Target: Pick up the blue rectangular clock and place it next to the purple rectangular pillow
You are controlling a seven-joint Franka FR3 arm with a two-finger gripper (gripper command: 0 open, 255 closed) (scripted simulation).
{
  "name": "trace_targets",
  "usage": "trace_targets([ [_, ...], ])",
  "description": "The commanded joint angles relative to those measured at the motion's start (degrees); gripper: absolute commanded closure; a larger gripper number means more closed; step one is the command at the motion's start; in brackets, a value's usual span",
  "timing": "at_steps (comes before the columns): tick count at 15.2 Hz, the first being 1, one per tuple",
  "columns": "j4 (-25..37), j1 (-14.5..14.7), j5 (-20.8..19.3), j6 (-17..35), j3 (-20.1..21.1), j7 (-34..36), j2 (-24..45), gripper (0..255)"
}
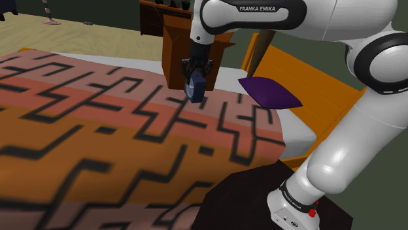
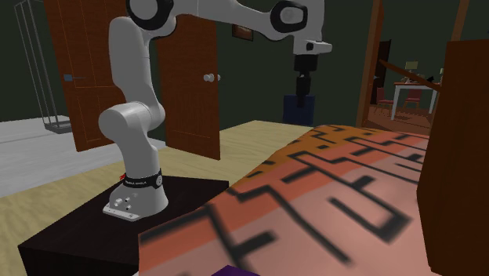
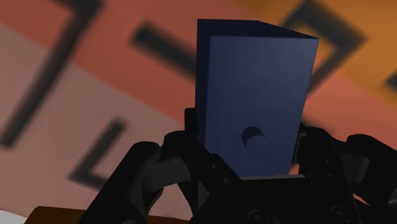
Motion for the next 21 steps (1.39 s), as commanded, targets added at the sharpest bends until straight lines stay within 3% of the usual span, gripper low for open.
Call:
trace_targets([
  [1,-0.8,-1.1,0.2,0.0,-1.0,-2.2,-0.8,255],
  [11,-3.6,-8.0,0.5,0.5,-7.8,-15.9,-3.3,255],
  [21,0.3,-14.5,0.2,-0.1,-14.4,-29.0,0.0,255],
])
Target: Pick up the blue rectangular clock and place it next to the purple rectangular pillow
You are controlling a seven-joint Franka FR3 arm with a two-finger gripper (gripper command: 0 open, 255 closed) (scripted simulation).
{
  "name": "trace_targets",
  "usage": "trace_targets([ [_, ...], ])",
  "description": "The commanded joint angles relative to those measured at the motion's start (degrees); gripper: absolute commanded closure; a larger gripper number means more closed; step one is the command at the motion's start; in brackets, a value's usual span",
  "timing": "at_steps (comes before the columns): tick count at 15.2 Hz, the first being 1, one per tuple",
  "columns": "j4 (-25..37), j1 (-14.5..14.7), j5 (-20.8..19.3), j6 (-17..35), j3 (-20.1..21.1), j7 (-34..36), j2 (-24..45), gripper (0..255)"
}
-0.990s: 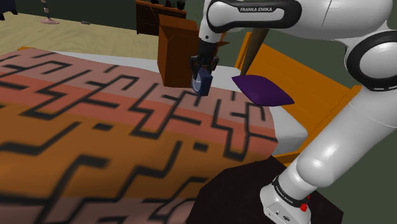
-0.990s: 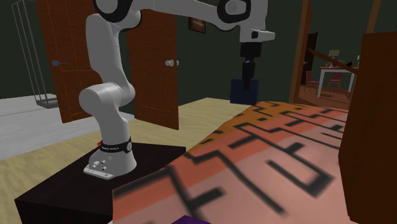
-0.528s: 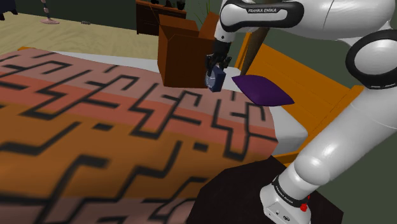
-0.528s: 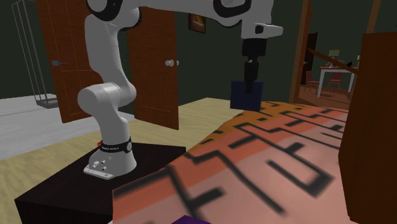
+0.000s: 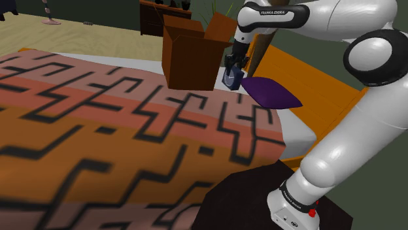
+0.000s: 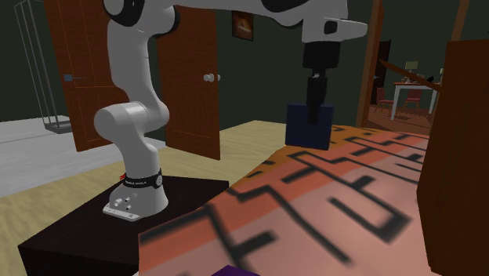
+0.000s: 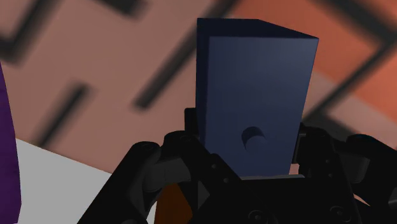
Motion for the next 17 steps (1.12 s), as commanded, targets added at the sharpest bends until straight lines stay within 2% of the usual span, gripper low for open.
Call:
trace_targets([
  [1,1.9,-1.3,0.0,-0.6,-1.2,-2.6,1.2,255],
  [9,10.9,-6.8,0.7,-2.6,-5.7,-12.6,8.2,255],
  [14,20.5,-11.0,1.8,-5.2,-8.0,-19.1,15.2,255],
  [17,17.9,-10.9,1.8,-2.8,-7.9,-19.0,15.0,255],
])
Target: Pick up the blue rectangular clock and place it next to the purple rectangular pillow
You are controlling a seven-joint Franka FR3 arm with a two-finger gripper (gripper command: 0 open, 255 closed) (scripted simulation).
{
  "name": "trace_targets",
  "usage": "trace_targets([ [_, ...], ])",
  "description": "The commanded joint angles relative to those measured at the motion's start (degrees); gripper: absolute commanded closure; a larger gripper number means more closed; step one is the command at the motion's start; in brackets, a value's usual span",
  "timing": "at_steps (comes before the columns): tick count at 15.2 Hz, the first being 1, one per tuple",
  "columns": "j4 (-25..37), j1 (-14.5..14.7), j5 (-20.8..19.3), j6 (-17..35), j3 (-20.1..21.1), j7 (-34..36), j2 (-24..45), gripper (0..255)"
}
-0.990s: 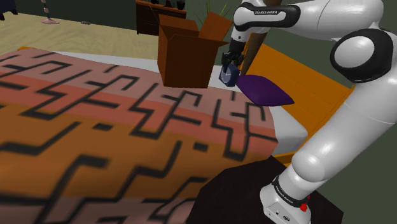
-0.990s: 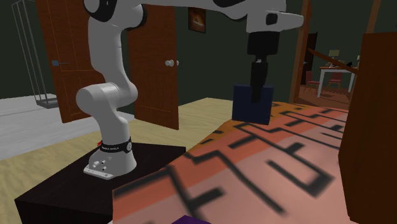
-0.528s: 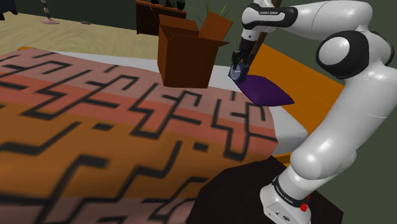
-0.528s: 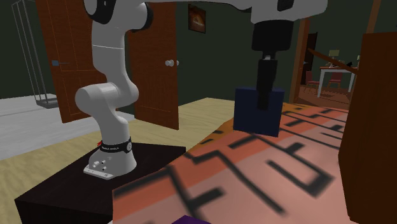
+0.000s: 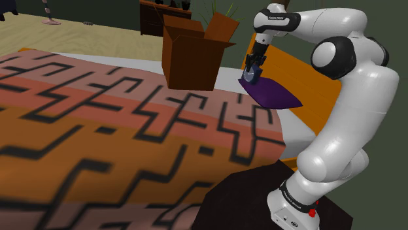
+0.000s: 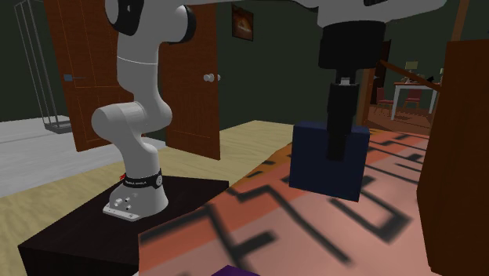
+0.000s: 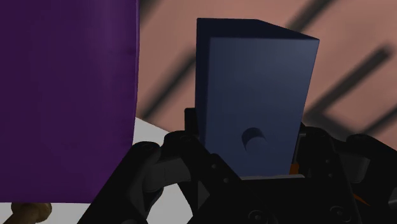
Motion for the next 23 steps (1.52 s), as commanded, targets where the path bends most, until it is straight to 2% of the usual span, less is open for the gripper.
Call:
trace_targets([
  [1,-1.2,-0.1,0.1,1.5,-0.1,-0.3,0.2,255],
  [23,-14.6,-0.1,0.4,17.4,0.1,-0.4,2.8,255],
])
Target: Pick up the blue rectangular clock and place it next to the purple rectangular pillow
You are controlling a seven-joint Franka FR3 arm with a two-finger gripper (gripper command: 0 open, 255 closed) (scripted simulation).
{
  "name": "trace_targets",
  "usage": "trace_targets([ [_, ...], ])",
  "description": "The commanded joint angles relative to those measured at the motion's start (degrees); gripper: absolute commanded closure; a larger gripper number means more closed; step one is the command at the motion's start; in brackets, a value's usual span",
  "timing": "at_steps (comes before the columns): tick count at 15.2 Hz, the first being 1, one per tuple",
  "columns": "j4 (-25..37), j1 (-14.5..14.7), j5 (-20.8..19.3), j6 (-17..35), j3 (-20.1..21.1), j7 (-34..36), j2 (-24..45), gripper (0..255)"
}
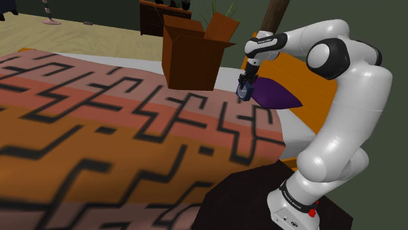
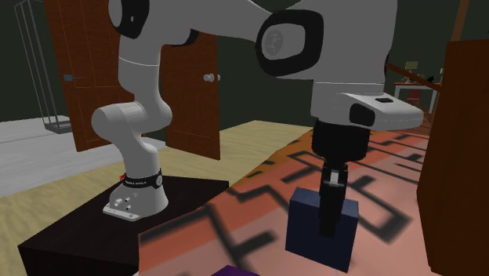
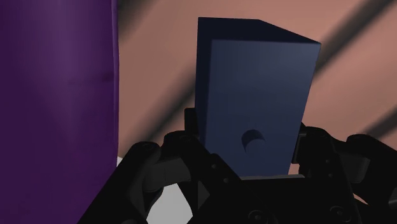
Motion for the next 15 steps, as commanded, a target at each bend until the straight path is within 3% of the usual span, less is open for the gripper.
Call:
trace_targets([
  [1,-1.0,0.0,0.1,1.4,0.0,0.0,0.4,255],
  [8,-3.6,-0.1,0.3,6.1,0.1,-0.2,2.5,255],
  [15,-3.6,-0.1,0.3,6.1,0.1,-0.2,2.5,255],
])
